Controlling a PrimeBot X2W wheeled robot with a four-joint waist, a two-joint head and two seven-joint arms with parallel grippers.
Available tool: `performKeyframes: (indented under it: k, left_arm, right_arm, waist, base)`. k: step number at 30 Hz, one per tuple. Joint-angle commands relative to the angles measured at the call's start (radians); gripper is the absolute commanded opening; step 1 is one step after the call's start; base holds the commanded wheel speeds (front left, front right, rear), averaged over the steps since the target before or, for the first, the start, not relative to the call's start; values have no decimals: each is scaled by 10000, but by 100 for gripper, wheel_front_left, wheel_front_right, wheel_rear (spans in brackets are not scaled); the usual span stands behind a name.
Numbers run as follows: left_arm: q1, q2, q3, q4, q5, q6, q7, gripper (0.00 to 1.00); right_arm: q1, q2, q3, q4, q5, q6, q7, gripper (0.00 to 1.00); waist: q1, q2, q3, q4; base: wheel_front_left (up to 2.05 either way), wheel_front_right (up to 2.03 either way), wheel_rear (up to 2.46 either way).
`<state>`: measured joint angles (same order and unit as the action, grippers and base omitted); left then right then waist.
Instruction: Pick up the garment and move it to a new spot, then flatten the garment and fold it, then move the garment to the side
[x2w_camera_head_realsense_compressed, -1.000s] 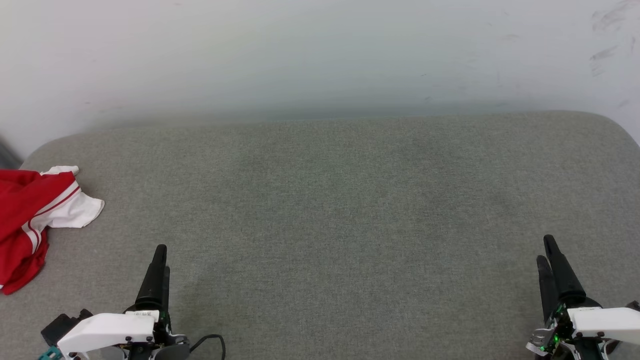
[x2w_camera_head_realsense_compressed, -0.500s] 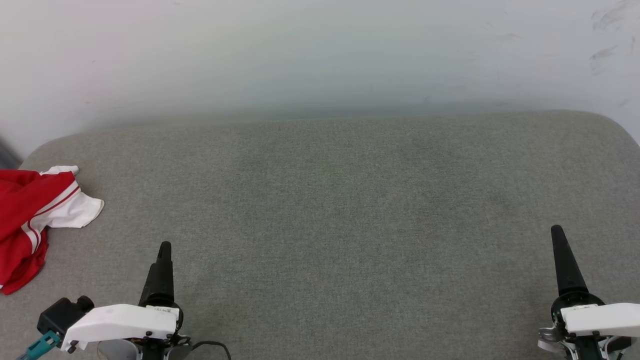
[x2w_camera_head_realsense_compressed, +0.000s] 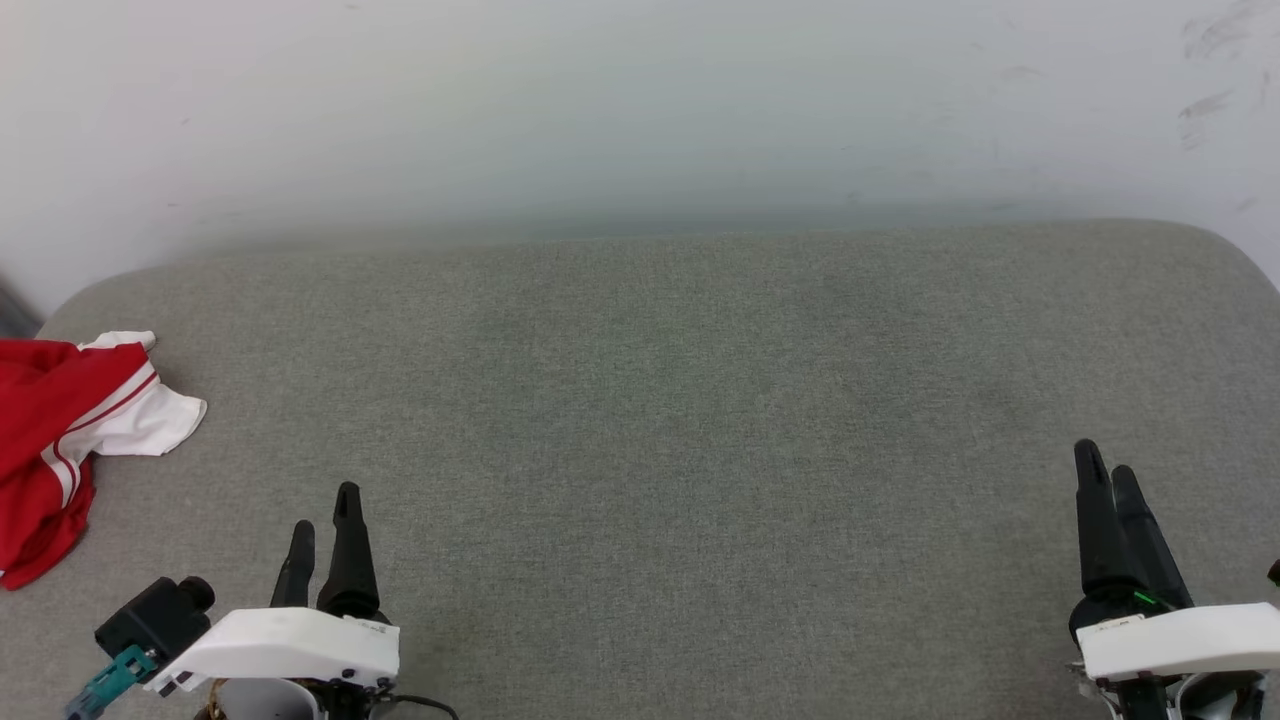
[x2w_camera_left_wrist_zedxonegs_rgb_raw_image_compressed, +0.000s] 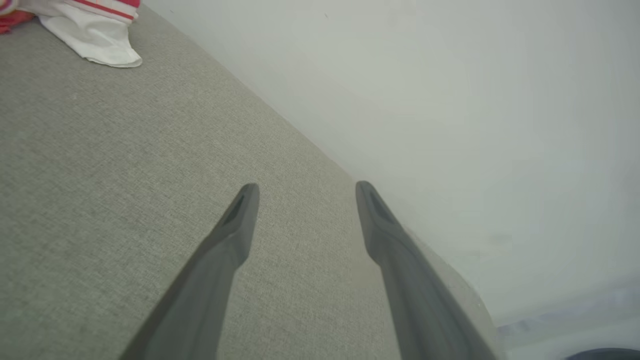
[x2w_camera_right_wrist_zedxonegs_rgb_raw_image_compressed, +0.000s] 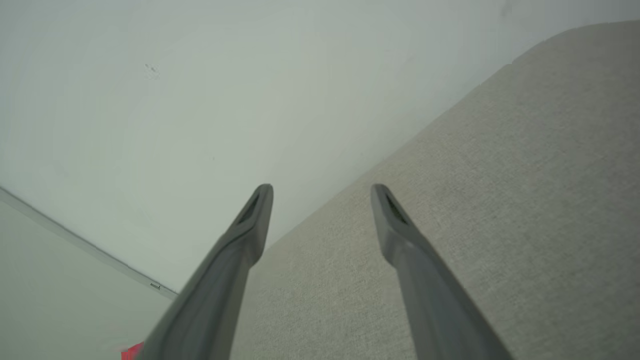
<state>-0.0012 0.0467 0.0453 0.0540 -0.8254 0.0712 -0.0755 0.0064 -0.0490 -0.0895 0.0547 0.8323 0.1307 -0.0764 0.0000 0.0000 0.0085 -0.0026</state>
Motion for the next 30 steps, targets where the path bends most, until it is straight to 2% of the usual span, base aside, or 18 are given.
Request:
performKeyframes:
  k: [1, 8, 13, 23, 30]
  left_arm:
    - [31, 32, -81, -180, 500, 83, -124, 100]
    - [161, 155, -393, -41, 1814, 290, -343, 100]
    - [229, 381, -836, -16, 2764, 658, -523, 100]
    - [283, 666, -1374, -80, 3701, 1077, -795, 100]
    - [361, 752, -1675, -197, 4289, 1152, -971, 100]
  right_arm:
    - [20, -21, 47, -266, -499, 0, -114, 100]
    - [169, -21, 304, -532, -2035, 0, -333, 100]
    - [322, -22, 408, -645, -2988, 0, -505, 100]
    - [545, -22, 356, -680, -3982, 0, -779, 100]
    - [693, -21, 356, -663, -4612, 0, -953, 100]
  waist:
    - [0, 0, 3, 2]
    - [0, 0, -1, -1]
    - [0, 0, -11, -1]
    - [0, 0, -13, -2]
    - [0, 0, -15, -6]
  base:
    - [0, 0, 0]
    - [0, 0, 0]
    - [0, 0, 0]
    - [0, 0, 0]
    - [0, 0, 0]
